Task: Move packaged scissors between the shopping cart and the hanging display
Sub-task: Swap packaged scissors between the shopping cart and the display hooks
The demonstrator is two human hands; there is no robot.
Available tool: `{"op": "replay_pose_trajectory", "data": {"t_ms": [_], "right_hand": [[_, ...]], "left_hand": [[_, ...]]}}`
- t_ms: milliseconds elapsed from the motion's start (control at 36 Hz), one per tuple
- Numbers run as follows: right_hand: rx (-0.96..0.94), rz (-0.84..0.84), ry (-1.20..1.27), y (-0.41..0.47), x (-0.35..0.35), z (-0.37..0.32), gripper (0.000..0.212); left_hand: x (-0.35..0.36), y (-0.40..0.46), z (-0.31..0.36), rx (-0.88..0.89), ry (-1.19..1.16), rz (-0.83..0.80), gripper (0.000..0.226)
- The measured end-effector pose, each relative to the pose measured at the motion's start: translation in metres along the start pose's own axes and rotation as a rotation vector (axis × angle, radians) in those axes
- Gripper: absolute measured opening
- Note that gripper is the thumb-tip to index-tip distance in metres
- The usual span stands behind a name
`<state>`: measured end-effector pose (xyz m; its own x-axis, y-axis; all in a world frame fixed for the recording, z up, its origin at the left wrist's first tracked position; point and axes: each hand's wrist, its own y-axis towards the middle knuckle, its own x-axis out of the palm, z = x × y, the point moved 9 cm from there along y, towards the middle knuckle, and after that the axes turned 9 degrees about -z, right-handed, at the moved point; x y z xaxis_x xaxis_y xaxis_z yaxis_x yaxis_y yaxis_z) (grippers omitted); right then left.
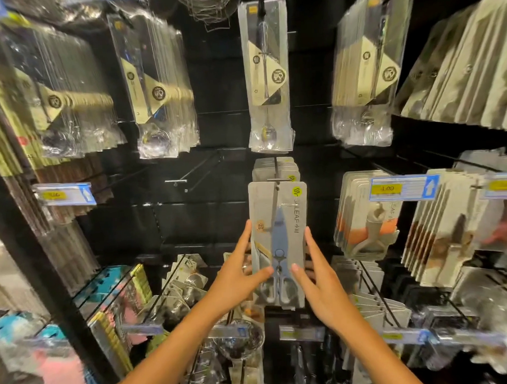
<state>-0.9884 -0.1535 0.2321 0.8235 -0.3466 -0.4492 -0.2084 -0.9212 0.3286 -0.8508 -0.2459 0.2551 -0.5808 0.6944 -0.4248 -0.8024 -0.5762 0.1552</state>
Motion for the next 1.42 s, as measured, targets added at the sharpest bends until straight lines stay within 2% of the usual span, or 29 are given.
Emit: {"op": "replay_pose_trajectory", "data": {"t_ms": [278, 444, 556, 667, 861, 1056, 1250, 1417], "right_hand": [[0.078, -0.039, -0.117, 0.055, -0.006, 0.019, 0.093], [0.131, -0.057, -0.157, 0.073, -0.007, 0.032, 0.099], [0.169, -0.025, -0.188, 0.066, -0.011, 0.044, 0.090], [0.182, -0.023, -0.226, 0.050, -0.010, 0.057, 0.080], [0.088, -0.150, -0.364, 0.023, 0.015, 0.058, 0.061], [-0.068, -0.379, -0.367, 0.006, 0.094, 0.038, 0.049], [-0.121, -0.647, -0.420, -0.008, 0.209, 0.024, 0.049], [-0.179, -0.856, -0.352, -0.035, 0.309, 0.010, 0.053]], "left_hand": [[-0.007, 0.053, -0.008, -0.052, 0.037, -0.053, 0.101], [-0.014, 0.066, -0.007, -0.081, 0.075, -0.032, 0.098], [-0.023, 0.058, -0.021, -0.138, 0.190, -0.006, 0.082], [-0.035, 0.038, -0.041, -0.157, 0.345, 0.023, 0.080], [-0.055, -0.017, -0.071, -0.084, 0.581, 0.072, 0.071], [-0.066, -0.108, -0.098, -0.067, 0.747, 0.132, 0.062], [-0.088, -0.216, -0.140, -0.223, 0.802, 0.153, 0.059], [-0.106, -0.311, -0.169, -0.338, 0.808, 0.217, 0.058]]}}
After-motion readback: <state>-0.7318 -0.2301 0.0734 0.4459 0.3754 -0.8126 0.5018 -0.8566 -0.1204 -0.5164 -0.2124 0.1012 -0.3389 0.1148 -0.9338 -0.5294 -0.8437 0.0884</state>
